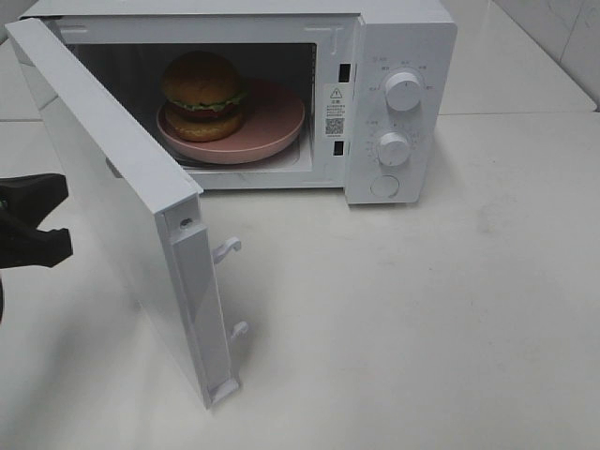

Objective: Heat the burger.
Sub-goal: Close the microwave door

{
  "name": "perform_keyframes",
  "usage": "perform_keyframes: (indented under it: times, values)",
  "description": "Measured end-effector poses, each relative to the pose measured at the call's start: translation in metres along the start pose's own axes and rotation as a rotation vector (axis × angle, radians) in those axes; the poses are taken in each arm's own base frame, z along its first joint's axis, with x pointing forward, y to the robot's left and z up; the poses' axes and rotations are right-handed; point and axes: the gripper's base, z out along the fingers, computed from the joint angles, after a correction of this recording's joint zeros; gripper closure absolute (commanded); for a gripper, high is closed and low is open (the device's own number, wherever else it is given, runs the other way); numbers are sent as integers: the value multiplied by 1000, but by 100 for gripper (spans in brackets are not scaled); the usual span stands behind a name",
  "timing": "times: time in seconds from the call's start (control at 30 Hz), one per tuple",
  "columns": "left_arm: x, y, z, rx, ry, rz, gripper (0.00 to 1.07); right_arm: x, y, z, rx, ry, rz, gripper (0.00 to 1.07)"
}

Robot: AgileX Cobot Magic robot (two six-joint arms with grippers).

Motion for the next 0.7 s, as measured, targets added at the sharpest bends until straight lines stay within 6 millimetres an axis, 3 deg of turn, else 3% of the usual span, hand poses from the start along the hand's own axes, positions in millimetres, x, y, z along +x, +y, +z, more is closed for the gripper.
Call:
perform_keyframes:
  times: [0.27, 0.7]
  values:
    - [9, -22, 19, 46, 7, -47, 107, 0, 0, 0, 0, 0, 0, 32]
    - [-1, -67, 62, 84, -26, -12, 107, 0, 0, 0, 0, 0, 0, 32]
